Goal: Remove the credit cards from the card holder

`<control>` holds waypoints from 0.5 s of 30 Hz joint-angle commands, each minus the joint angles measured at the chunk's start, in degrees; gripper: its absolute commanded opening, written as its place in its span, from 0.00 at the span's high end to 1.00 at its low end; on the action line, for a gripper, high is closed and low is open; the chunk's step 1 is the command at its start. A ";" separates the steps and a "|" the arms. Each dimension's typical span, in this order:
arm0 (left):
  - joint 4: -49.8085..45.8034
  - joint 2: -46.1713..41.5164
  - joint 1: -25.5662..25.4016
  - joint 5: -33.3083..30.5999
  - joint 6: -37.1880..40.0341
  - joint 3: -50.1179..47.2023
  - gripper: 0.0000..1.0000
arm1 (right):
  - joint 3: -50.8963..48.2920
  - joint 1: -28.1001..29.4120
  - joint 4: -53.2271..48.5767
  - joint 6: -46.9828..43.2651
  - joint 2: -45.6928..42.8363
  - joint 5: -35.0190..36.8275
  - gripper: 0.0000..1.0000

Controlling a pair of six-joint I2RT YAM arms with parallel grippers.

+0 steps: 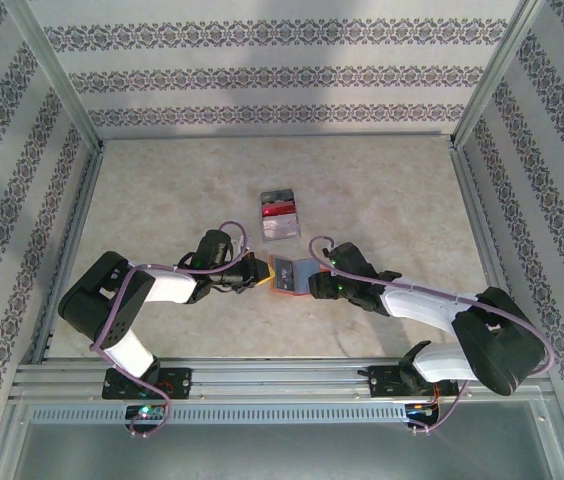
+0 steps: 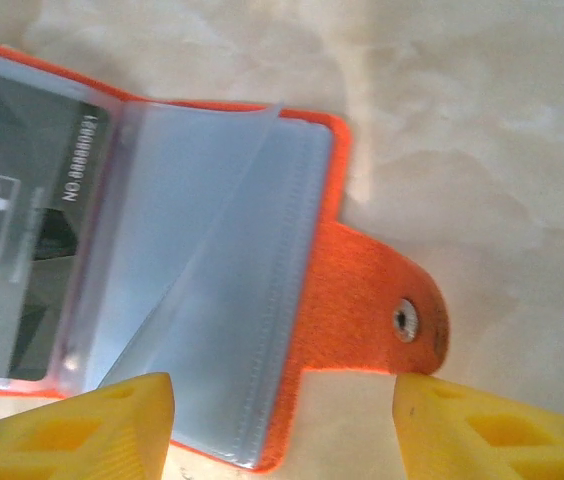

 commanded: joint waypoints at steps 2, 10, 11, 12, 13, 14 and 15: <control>-3.10 -1.47 -0.69 -0.79 1.80 -0.22 1.00 | -1.20 -1.89 -1.53 2.02 -0.93 -2.28 0.41; -3.03 -1.32 -0.59 -0.72 1.60 -0.40 1.00 | -0.48 -5.71 -4.52 3.40 -1.58 -5.70 0.43; -3.00 -1.23 -0.61 -0.73 1.59 -0.40 1.00 | -0.41 -6.04 -4.88 3.41 -1.78 -6.01 0.43; -2.91 -1.16 -0.57 -0.65 1.58 -0.39 1.00 | -0.10 -6.38 -5.57 3.55 -2.05 -6.28 0.43; -2.84 -1.14 -0.57 -0.56 1.50 -0.38 1.00 | 0.18 -6.77 -6.24 3.56 -2.36 -6.71 0.43; -2.86 -1.16 -0.56 -0.55 1.54 -0.46 1.00 | 0.48 -7.18 -7.00 3.53 -2.82 -7.10 0.43; -2.76 -1.27 -0.54 -0.55 1.56 -0.52 1.00 | 0.86 -7.47 -8.00 3.49 -3.63 -7.34 0.43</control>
